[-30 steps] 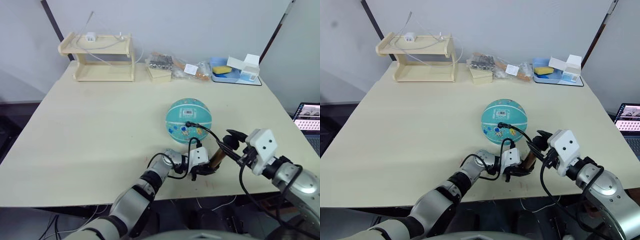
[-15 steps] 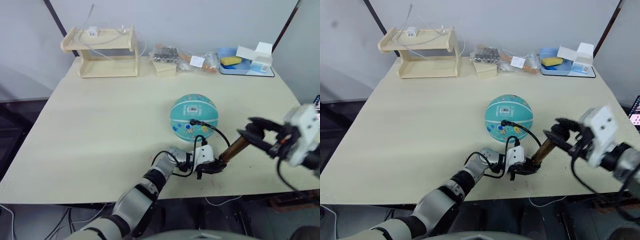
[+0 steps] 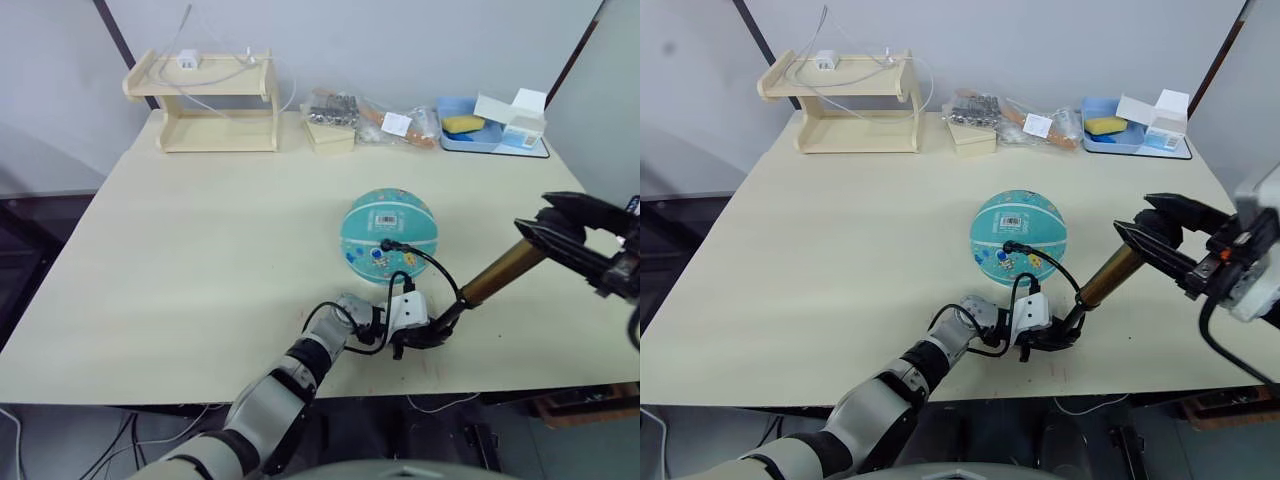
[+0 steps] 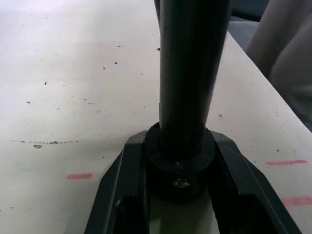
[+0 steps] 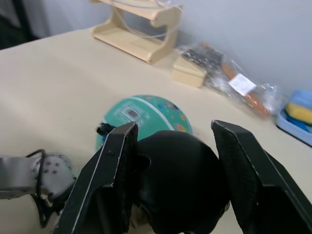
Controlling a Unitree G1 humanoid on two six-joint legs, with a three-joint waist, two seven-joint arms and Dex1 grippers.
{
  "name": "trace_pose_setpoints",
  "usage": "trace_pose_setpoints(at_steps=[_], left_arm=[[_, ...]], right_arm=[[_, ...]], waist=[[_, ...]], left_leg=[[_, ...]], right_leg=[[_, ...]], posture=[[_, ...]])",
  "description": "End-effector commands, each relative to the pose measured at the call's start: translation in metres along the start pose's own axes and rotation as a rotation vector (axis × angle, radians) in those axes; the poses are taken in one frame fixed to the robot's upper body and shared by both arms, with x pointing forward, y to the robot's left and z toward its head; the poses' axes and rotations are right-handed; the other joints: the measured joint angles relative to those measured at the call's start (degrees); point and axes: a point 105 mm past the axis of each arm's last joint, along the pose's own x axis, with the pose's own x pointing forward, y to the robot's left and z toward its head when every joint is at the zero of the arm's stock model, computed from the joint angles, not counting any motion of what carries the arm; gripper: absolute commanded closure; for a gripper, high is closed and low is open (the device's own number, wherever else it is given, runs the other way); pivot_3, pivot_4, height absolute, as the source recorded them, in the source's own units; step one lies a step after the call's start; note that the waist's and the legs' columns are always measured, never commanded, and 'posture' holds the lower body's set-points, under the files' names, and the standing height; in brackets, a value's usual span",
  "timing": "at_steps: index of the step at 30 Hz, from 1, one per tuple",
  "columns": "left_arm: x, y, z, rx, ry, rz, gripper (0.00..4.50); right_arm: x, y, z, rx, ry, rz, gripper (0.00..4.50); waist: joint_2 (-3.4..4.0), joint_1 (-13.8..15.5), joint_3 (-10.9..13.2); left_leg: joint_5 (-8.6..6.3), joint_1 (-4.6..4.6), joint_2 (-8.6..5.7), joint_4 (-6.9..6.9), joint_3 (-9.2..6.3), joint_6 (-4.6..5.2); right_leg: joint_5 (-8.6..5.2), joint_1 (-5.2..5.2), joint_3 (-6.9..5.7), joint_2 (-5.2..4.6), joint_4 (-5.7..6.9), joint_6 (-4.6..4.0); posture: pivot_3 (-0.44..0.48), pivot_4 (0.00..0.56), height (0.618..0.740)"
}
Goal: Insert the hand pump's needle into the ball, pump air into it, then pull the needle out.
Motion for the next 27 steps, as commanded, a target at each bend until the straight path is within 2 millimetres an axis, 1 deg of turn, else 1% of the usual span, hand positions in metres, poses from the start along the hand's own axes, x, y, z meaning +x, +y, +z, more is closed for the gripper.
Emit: trace_pose_setpoints(at_steps=[1,2,3,4,6,9,11,13,14,16,19,21,23,25,27], left_arm=[[-0.009,-0.019,-0.05,-0.168,0.148,-0.01,3.42],[-0.009,-0.019,-0.05,-0.179,0.145,-0.006,3.42],[-0.009,-0.019,-0.051,-0.185,0.144,-0.005,3.42],[-0.009,-0.019,-0.051,-0.192,0.144,-0.008,3.42],[-0.01,-0.019,-0.051,-0.215,0.136,-0.011,3.42],[-0.011,-0.018,-0.05,-0.226,0.131,-0.008,3.42],[-0.011,-0.018,-0.05,-0.22,0.134,-0.014,3.42],[-0.011,-0.018,-0.05,-0.219,0.134,-0.016,3.42],[-0.011,-0.018,-0.05,-0.219,0.134,-0.016,3.42],[-0.01,-0.018,-0.05,-0.216,0.133,-0.018,3.42],[-0.01,-0.019,-0.049,-0.211,0.134,-0.022,3.42],[-0.01,-0.019,-0.049,-0.21,0.134,-0.023,3.42],[-0.01,-0.019,-0.049,-0.207,0.136,-0.024,3.42],[-0.01,-0.019,-0.049,-0.206,0.138,-0.026,3.42],[-0.01,-0.019,-0.049,-0.204,0.138,-0.028,3.42]], right_arm=[[0.014,0.033,-0.078,0.106,0.249,0.134,2.58],[0.018,0.038,-0.093,0.127,0.275,0.142,2.58],[0.021,0.044,-0.105,0.145,0.291,0.161,2.58],[0.025,0.05,-0.117,0.161,0.305,0.177,2.58],[0.032,0.061,-0.135,0.172,0.327,0.204,2.58],[0.039,0.067,-0.146,0.179,0.324,0.21,2.58],[0.041,0.069,-0.159,0.17,0.354,0.217,2.58],[0.043,0.071,-0.16,0.171,0.346,0.222,2.58],[0.043,0.069,-0.157,0.165,0.335,0.219,2.58],[0.043,0.062,-0.14,0.14,0.28,0.201,2.58],[0.036,0.049,-0.094,0.098,0.144,0.171,2.58],[0.029,0.043,-0.069,0.067,0.082,0.164,2.58],[0.019,0.034,-0.038,0.03,0.014,0.152,2.58],[0.009,0.026,-0.007,-0.003,-0.051,0.141,2.58],[-0.001,0.02,0.019,-0.022,-0.092,0.137,2.58]], waist=[[-0.14,-0.44,-0.22],[-0.14,-0.63,-0.41],[-0.36,-0.77,-0.54],[-0.44,-0.81,-0.54],[-0.57,-0.89,-0.69],[-0.57,-0.88,-0.77],[-0.48,-0.88,-0.87],[-0.58,-0.81,-0.98],[-0.62,-0.81,-1.01],[-0.63,-0.87,-1.02],[-0.46,-0.76,-0.89],[-0.3,-0.64,-0.68],[0.48,-0.47,-0.05],[0.84,-0.32,0.28],[1.08,-0.17,0.4]], left_leg=[[0.0,0.05,0.0,0.02,-0.02,0.0],[0.0,0.13,0.02,-0.01,-0.04,0.0],[-0.01,0.21,0.08,-0.02,-0.09,-0.01],[-0.02,0.52,0.16,-0.09,-0.11,-0.03],[-0.04,0.96,0.41,-0.18,-0.09,-0.05],[-0.04,1.06,0.57,-0.29,-0.02,-0.06],[-0.04,1.04,0.64,-0.32,-0.01,-0.07],[-0.07,1.06,0.62,-0.34,0.02,-0.11],[-0.07,1.04,0.6,-0.34,0.0,-0.12],[-0.08,1.05,0.62,-0.34,0.01,-0.13],[-0.09,1.0,0.64,-0.34,0.01,-0.15],[-0.09,0.95,0.57,-0.33,0.03,-0.15],[-0.09,0.8,0.39,-0.26,0.05,-0.15],[-0.09,0.56,0.06,-0.23,0.03,-0.14],[-0.1,0.23,-0.12,-0.16,-0.01,-0.11]], right_leg=[[-0.06,0.02,0.0,0.0,0.01,-0.09],[-0.12,0.07,0.0,0.0,0.01,-0.17],[-0.13,0.14,-0.04,0.05,0.01,-0.17],[-0.15,0.4,-0.07,0.11,-0.01,-0.17],[-0.16,0.8,-0.08,0.1,-0.09,-0.17],[-0.16,0.79,-0.07,0.13,-0.1,-0.16],[-0.16,0.76,-0.12,0.21,-0.11,-0.16],[-0.17,0.76,-0.11,0.24,-0.12,-0.19],[-0.2,0.77,-0.14,0.25,-0.12,-0.24],[-0.21,0.77,-0.14,0.24,-0.13,-0.26],[-0.21,0.73,-0.14,0.21,-0.12,-0.27],[-0.21,0.72,-0.13,0.15,-0.15,-0.27],[-0.2,0.68,-0.09,-0.02,-0.18,-0.26],[-0.14,0.54,-0.05,-0.19,-0.16,-0.33],[0.04,0.3,-0.07,-0.23,-0.15,-0.2]], posture=[[0.0,0.15,0.74],[0.0,0.15,0.74],[0.0,0.15,0.74],[0.0,0.15,0.74],[0.0,0.15,0.74],[0.0,0.15,0.74],[0.0,0.15,0.74],[0.0,0.15,0.74],[0.0,0.15,0.74],[0.0,0.15,0.74],[0.0,0.15,0.74],[0.0,0.15,0.74],[0.0,0.15,0.74],[0.0,0.15,0.74],[0.0,0.15,0.74]])
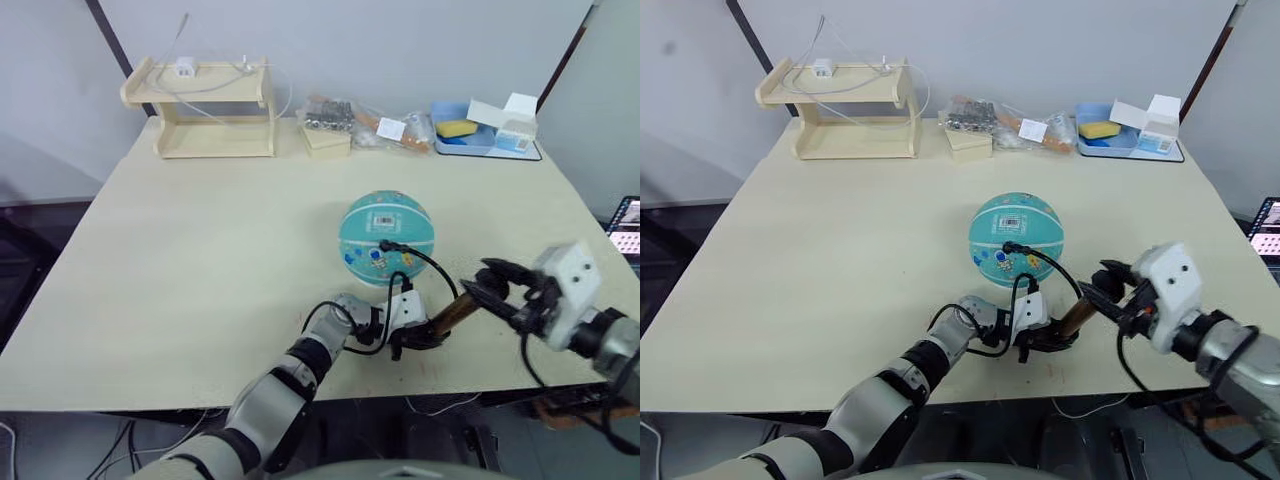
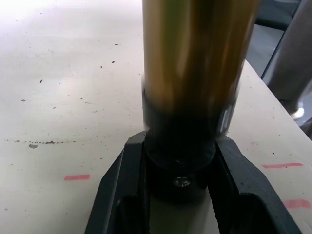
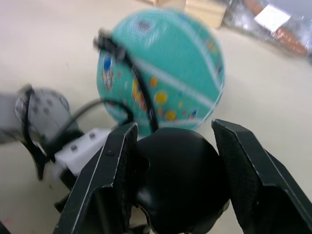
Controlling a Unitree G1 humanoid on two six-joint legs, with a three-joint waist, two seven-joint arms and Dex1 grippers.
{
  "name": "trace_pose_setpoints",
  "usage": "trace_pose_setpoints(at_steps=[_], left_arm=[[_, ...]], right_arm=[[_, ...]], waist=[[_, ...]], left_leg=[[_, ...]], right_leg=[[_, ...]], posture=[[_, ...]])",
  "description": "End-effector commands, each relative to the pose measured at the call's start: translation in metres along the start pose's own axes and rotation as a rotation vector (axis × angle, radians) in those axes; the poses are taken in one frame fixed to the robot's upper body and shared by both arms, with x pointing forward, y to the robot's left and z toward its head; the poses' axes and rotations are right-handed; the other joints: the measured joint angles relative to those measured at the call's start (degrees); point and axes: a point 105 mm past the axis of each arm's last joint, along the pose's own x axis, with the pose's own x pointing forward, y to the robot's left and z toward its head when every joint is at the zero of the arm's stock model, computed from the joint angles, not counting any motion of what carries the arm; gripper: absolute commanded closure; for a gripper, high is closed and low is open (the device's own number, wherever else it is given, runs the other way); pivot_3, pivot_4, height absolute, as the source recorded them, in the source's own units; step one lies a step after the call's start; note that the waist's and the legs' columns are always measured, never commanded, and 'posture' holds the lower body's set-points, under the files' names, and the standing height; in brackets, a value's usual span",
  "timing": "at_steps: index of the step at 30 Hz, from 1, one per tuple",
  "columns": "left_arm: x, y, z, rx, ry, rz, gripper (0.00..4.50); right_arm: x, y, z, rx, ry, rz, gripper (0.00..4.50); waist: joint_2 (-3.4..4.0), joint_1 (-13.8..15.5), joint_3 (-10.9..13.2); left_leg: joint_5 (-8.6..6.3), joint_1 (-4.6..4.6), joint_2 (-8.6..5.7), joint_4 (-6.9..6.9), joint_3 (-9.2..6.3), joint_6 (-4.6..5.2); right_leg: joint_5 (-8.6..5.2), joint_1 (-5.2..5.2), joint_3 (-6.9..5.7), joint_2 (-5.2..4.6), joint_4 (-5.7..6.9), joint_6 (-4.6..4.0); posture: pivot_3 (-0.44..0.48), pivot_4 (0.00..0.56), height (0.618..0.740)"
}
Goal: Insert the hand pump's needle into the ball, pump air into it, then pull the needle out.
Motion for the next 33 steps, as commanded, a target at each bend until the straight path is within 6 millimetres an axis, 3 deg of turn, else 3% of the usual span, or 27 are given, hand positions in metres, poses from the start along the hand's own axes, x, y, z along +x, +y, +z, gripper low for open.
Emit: trace_pose_setpoints(at_steps=[1,4,7,10,14,21,23,27,33], left_arm=[[-0.013,-0.017,-0.055,-0.178,0.158,0.008,3.42],[-0.012,-0.017,-0.055,-0.174,0.159,0.004,3.42],[-0.012,-0.017,-0.055,-0.173,0.16,0.002,3.42],[-0.012,-0.017,-0.055,-0.173,0.16,0.001,3.42],[-0.012,-0.018,-0.056,-0.172,0.16,0.006,3.42],[-0.016,-0.015,-0.055,-0.169,0.147,0.024,3.42],[-0.017,-0.014,-0.055,-0.168,0.141,0.029,3.42],[-0.022,-0.01,-0.048,-0.151,0.111,0.037,3.42],[-0.029,-0.002,-0.031,-0.118,0.056,0.05,3.42]], right_arm=[[-0.025,0.014,0.069,-0.066,-0.186,0.088,2.58],[-0.042,0.009,0.099,-0.083,-0.22,0.066,2.58],[-0.047,0.006,0.105,-0.086,-0.193,0.049,2.58],[-0.037,0.006,0.078,-0.071,-0.071,0.04,2.58],[-0.009,0.018,-0.001,0.041,0.129,0.078,2.58],[0.018,0.045,-0.077,0.16,0.229,0.142,2.58],[0.024,0.05,-0.089,0.18,0.228,0.147,2.58],[0.034,0.065,-0.113,0.138,0.278,0.182,2.58],[0.041,0.076,-0.112,0.098,0.269,0.216,2.58]], waist=[[0.19,0.23,0.16],[0.03,0.54,0.54],[-0.11,0.78,0.66],[-0.18,0.83,0.67],[-0.87,0.74,-0.02],[-1.45,-0.55,-0.62],[-1.82,-0.64,-0.81],[-1.82,-1.01,-0.91],[-1.86,-2.1,-0.94]], left_leg=[[-0.01,-0.26,-0.04,0.1,-0.04,0.03],[0.0,-0.45,-0.1,0.2,-0.03,0.04],[0.0,-0.47,-0.09,0.22,-0.01,0.04],[0.0,-0.46,-0.06,0.21,0.0,0.04],[0.0,-0.35,0.0,0.17,0.01,0.05],[-0.01,0.08,0.15,0.16,-0.09,0.05],[-0.04,0.65,0.32,0.0,-0.07,0.03],[-0.06,0.8,0.4,-0.18,0.01,-0.01],[-0.06,0.93,0.63,-0.44,-0.03,-0.02]], right_leg=[[0.01,-0.21,-0.04,0.01,0.02,-0.01],[0.03,-0.41,-0.02,0.01,0.12,-0.02],[0.02,-0.46,0.0,0.01,0.15,-0.04],[-0.07,-0.45,0.0,0.05,0.16,-0.18],[0.01,-0.38,0.04,0.16,0.17,-0.01],[-0.27,0.04,0.04,0.24,0.12,0.01],[-0.3,0.45,0.04,0.28,0.03,0.02],[-0.3,0.45,0.07,0.35,0.0,0.02],[-0.4,0.46,0.02,0.64,0.04,-0.19]], posture=[[0.0,0.15,0.74],[0.0,0.15,0.74],[0.0,0.15,0.74],[0.0,0.15,0.74],[0.0,0.15,0.74],[0.0,0.15,0.74],[0.0,0.15,0.74],[0.0,0.15,0.74],[0.0,0.15,0.74]])
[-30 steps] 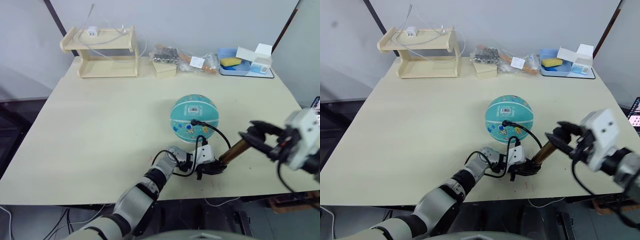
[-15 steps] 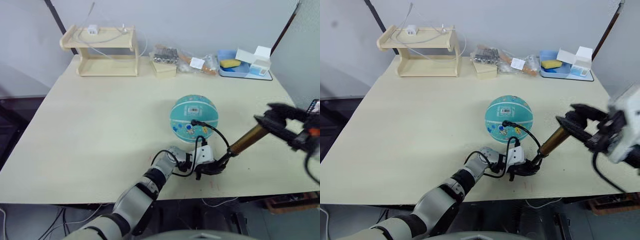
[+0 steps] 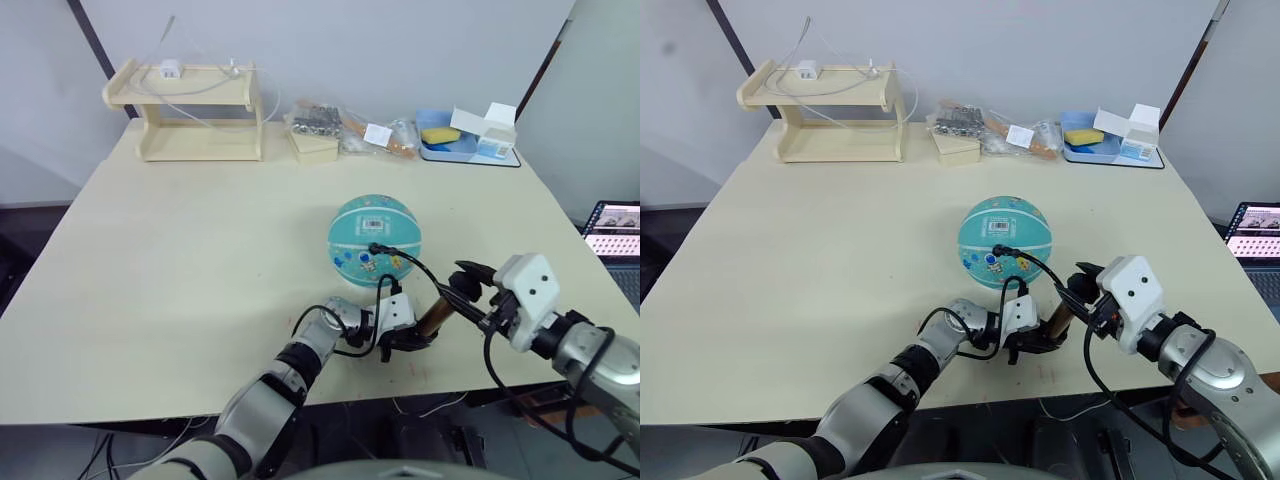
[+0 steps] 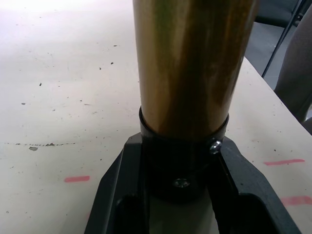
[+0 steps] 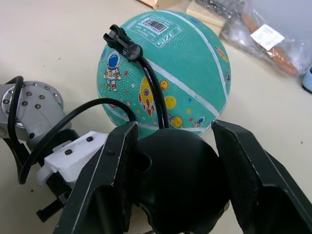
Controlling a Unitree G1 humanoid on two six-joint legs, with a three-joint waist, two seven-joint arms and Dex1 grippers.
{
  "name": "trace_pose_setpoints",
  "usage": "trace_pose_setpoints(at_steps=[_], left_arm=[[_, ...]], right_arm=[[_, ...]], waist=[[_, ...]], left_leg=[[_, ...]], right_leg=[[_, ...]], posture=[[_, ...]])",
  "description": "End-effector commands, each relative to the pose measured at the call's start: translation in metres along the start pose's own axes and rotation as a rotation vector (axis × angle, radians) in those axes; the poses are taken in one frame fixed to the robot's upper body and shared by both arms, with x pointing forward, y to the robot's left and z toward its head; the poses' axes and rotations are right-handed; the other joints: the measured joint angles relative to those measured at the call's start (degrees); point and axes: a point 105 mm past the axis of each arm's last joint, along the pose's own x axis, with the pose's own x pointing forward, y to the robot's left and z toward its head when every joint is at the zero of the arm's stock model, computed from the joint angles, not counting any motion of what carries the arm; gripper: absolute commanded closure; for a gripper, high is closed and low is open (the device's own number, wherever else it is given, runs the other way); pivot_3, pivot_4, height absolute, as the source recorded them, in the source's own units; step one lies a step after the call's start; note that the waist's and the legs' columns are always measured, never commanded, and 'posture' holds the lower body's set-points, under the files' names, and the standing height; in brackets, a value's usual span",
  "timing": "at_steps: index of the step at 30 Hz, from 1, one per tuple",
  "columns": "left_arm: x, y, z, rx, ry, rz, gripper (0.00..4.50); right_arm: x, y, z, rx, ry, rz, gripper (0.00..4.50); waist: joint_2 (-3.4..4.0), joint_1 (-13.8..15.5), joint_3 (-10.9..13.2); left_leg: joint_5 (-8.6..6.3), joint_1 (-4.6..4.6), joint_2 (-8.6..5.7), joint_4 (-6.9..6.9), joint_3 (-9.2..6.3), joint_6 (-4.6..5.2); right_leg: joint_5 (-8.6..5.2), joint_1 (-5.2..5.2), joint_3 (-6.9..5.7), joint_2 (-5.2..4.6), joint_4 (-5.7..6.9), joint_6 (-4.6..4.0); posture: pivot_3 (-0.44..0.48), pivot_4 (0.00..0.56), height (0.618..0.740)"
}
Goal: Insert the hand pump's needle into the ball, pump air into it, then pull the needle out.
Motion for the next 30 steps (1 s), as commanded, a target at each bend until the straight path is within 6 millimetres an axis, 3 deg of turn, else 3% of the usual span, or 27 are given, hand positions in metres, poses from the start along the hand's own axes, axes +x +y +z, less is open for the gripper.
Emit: trace_pose_setpoints(at_steps=[1,13,15,27,30], left_arm=[[-0.009,-0.001,-0.012,-0.094,0.014,0.015,3.42],[-0.011,0.002,0.031,-0.005,-0.047,-0.003,3.42],[-0.012,0.001,0.035,0.017,-0.048,-0.007,3.42],[-0.021,0.0,0.043,0.066,-0.055,0.008,3.42],[-0.022,-0.001,0.046,0.071,-0.083,0.001,2.12]], right_arm=[[0.001,0.048,-0.061,0.17,0.254,0.202,2.58],[0.003,0.049,-0.055,0.143,0.247,0.2,2.58],[0.003,0.049,-0.054,0.14,0.247,0.2,2.58],[0.0,0.046,-0.043,0.092,0.23,0.181,2.58],[0.001,0.047,-0.042,0.09,0.228,0.184,2.58]], waist=[[0.01,-0.1,0.01],[0.48,-0.1,0.3],[0.81,-0.1,0.51],[1.09,-0.1,0.74],[1.11,0.02,0.76]], left_leg=[[0.0,0.0,0.06,-0.02,0.0,0.0],[-0.04,-0.03,0.44,-0.16,-0.1,-0.08],[-0.04,-0.05,0.44,-0.16,-0.1,-0.08],[-0.04,-0.15,0.43,-0.24,-0.12,-0.08],[-0.04,-0.16,0.42,-0.24,-0.12,-0.08]], right_leg=[[-0.02,-0.02,0.0,0.06,0.04,-0.07],[-0.15,-0.24,0.0,0.63,0.18,-0.72],[-0.15,-0.27,0.0,0.65,0.18,-0.74],[-0.21,-0.47,0.04,0.86,0.28,-0.84],[-0.21,-0.47,0.07,0.87,0.28,-0.85]], posture=[[0.0,0.15,0.74],[0.0,0.15,0.74],[0.0,0.15,0.74],[0.0,0.15,0.74],[0.0,0.15,0.74]])
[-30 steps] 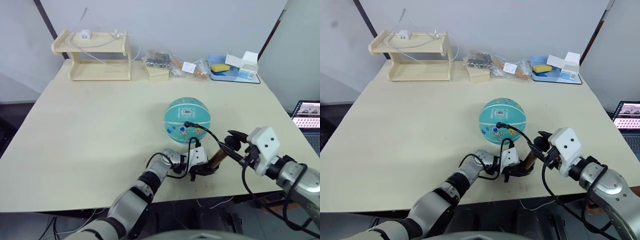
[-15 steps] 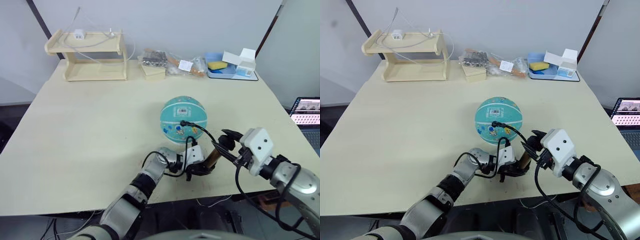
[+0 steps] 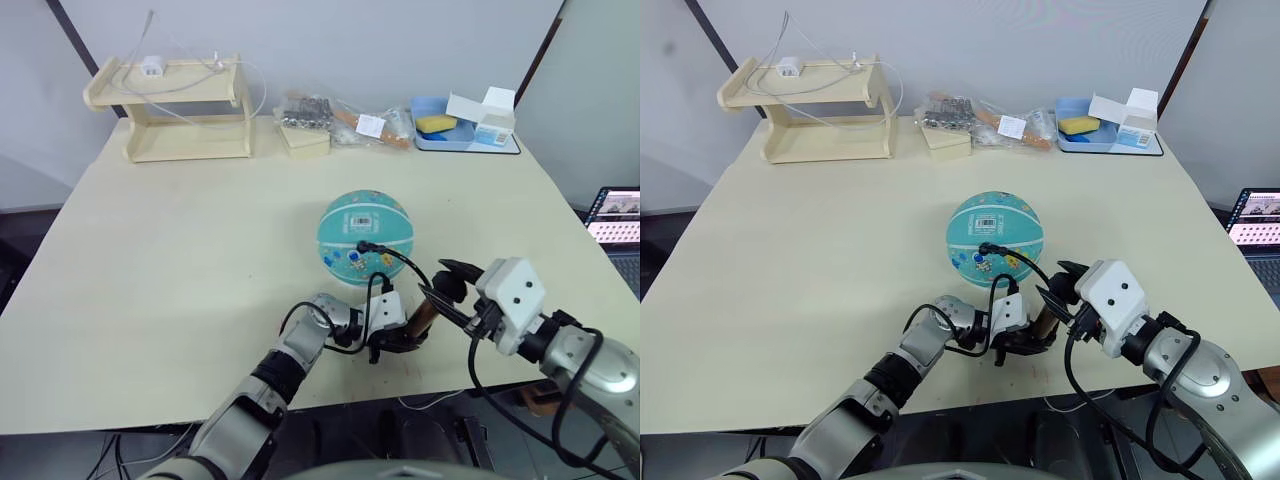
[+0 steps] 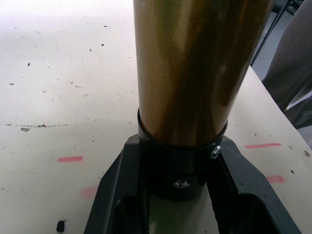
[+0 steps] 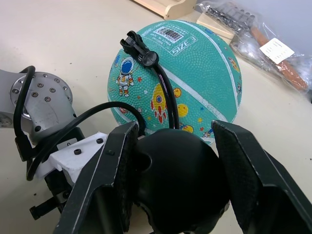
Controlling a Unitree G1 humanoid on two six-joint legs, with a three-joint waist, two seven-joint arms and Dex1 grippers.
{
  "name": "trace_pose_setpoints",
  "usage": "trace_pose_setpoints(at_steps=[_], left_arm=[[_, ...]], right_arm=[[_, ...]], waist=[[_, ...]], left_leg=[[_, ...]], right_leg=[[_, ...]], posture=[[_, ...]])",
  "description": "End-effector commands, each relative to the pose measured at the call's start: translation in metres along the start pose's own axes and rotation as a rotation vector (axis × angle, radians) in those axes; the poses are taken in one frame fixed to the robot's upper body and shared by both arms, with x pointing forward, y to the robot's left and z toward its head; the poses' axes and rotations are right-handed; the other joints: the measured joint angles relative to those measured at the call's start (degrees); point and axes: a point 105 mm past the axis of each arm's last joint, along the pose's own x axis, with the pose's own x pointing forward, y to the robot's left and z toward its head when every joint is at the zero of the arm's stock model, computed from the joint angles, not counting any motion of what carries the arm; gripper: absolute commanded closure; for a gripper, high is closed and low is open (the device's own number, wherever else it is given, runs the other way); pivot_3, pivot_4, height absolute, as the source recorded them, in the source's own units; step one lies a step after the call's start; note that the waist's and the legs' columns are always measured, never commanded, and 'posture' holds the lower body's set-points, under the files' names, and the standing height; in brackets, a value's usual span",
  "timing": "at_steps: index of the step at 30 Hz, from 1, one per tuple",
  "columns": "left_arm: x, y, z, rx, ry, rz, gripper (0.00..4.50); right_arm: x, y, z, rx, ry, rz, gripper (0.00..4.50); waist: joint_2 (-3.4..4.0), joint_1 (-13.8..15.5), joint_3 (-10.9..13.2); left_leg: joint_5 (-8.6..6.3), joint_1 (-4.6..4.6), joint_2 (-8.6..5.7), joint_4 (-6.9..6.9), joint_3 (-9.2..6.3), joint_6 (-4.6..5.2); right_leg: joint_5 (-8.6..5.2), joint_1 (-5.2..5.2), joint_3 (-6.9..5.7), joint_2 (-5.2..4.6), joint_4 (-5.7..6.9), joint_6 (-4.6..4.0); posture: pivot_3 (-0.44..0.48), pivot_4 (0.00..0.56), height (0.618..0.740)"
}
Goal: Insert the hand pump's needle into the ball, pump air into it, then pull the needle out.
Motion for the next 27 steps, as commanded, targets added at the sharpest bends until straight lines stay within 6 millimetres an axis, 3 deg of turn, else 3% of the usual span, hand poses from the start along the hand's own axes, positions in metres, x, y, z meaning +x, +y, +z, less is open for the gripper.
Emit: trace_pose_setpoints(at_steps=[1,2,3,4,5,20,27], left_arm=[[-0.007,0.004,0.03,0.073,-0.118,0.013,1.59],[-0.01,0.002,0.032,0.081,-0.134,0.002,1.38],[-0.013,-0.001,0.033,0.082,-0.147,-0.009,0.73],[-0.015,-0.002,0.034,0.082,-0.154,-0.015,0.54],[-0.021,-0.005,0.034,0.093,-0.159,-0.032,0.04],[-0.088,-0.026,0.032,0.064,-0.199,-0.068,0.0],[-0.134,-0.036,0.053,0.028,-0.301,-0.043,0.0]], right_arm=[[-0.001,0.032,-0.055,0.166,0.248,0.142,2.58],[-0.001,0.032,-0.056,0.164,0.249,0.141,2.58],[-0.002,0.032,-0.056,0.163,0.25,0.14,2.58],[-0.002,0.032,-0.056,0.162,0.25,0.139,2.58],[-0.003,0.03,-0.055,0.155,0.251,0.136,2.58],[-0.016,-0.002,-0.002,0.0,0.135,0.113,2.58],[-0.024,-0.014,0.027,-0.116,0.127,0.157,2.58]], waist=[[0.0,0.28,0.0],[0.0,0.38,-0.01],[0.0,0.39,-0.01],[0.0,0.42,-0.02],[0.0,0.43,-0.03],[0.77,1.52,0.68],[0.97,1.55,1.15]], left_leg=[[0.0,0.01,-0.01,0.0,-0.01,0.0],[0.0,0.01,-0.03,0.01,-0.01,0.0],[0.0,0.02,-0.04,0.03,0.0,0.0],[0.0,0.02,-0.05,0.03,0.0,0.0],[0.0,0.05,-0.06,0.03,0.0,-0.01],[-0.07,-0.05,-0.16,0.09,0.08,-0.13],[-0.06,-0.43,-0.17,0.14,0.2,-0.16]], right_leg=[[0.0,0.0,0.0,-0.01,0.0,-0.01],[-0.02,0.01,0.0,-0.03,0.0,-0.03],[-0.05,0.03,0.03,-0.06,0.0,-0.09],[-0.05,0.03,0.04,-0.07,0.0,-0.09],[-0.06,0.03,0.11,-0.09,0.0,-0.11],[-0.01,0.0,0.29,-0.18,-0.09,-0.05],[0.04,-0.45,0.42,-0.17,0.06,0.04]], posture=[[0.0,0.15,0.74],[0.0,0.15,0.74],[0.0,0.15,0.74],[0.0,0.15,0.74],[0.0,0.15,0.74],[0.0,0.15,0.74],[0.0,0.15,0.74]])
